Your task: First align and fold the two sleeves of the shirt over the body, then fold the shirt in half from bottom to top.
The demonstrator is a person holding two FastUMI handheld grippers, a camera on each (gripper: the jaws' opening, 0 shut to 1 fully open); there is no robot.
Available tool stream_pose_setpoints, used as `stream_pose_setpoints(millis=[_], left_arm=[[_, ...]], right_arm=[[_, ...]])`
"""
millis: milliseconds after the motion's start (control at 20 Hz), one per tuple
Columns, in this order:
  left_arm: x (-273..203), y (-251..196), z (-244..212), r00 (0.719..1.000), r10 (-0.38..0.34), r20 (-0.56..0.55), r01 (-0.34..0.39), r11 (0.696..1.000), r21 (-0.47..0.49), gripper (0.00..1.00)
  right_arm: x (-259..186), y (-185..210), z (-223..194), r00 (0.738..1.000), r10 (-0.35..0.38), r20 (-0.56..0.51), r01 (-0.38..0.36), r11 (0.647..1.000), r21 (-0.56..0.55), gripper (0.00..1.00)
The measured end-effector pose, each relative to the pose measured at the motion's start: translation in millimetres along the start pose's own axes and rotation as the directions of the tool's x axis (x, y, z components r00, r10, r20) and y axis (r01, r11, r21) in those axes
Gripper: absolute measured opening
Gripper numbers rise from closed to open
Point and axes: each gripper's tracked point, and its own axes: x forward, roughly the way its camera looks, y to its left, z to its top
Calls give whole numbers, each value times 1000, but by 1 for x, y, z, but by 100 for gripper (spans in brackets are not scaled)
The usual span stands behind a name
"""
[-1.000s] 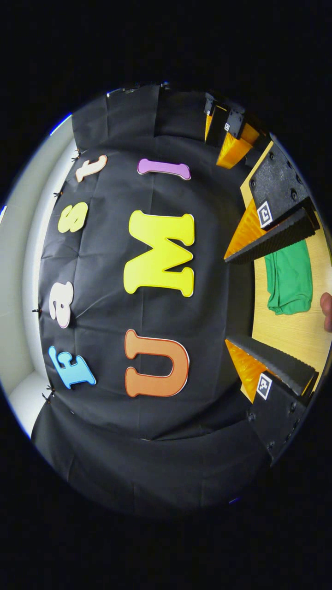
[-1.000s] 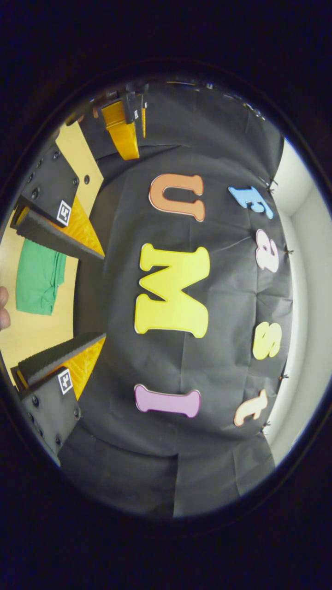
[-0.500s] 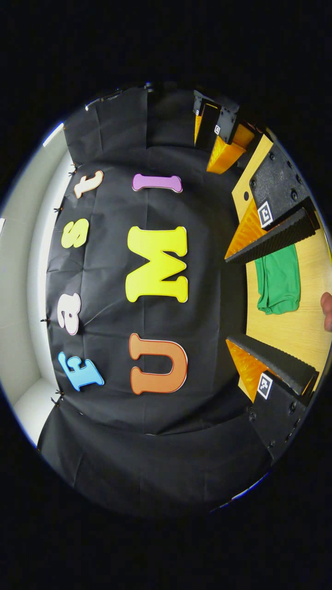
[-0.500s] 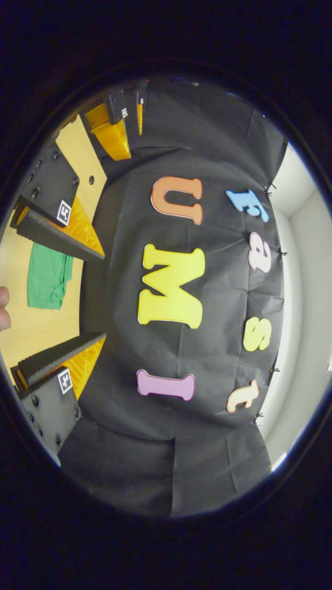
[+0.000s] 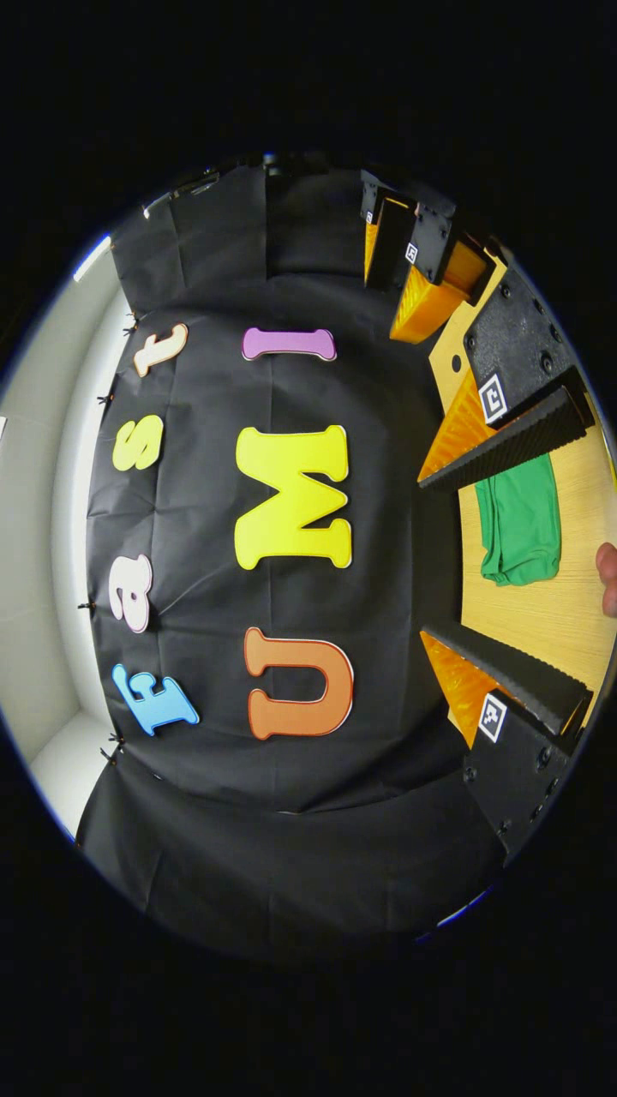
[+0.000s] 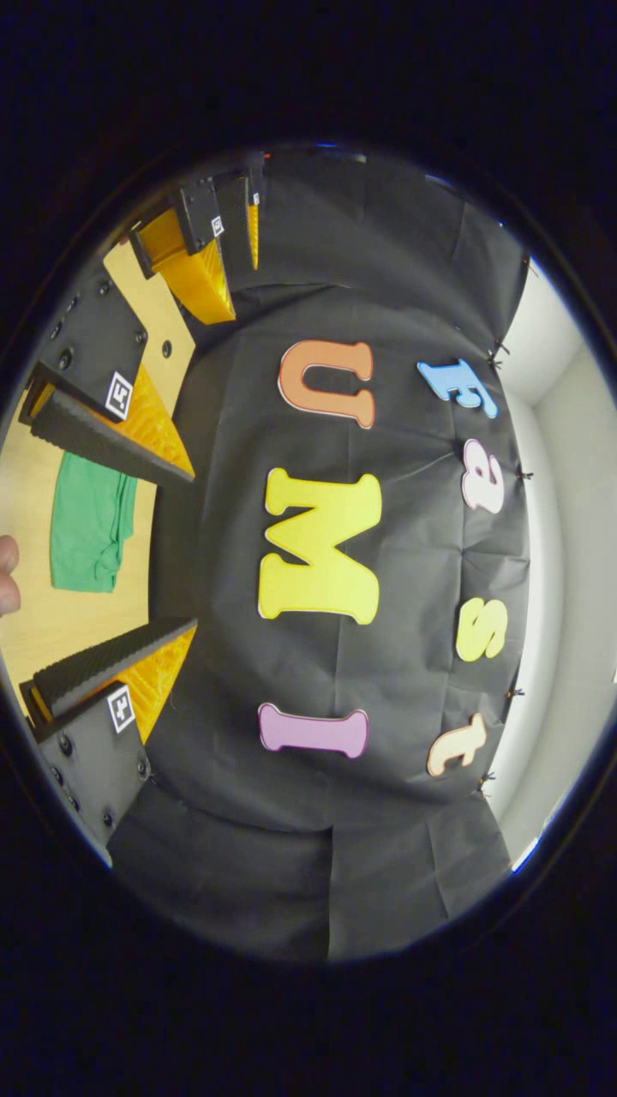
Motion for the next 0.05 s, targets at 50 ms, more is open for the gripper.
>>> stream_pose_setpoints(millis=[50], left_arm=[[1,1,0,1000,6,-1,-6,1000,0,98]], right_arm=[[1,-1,-1,1000,0,-5,0,1000,3,93]])
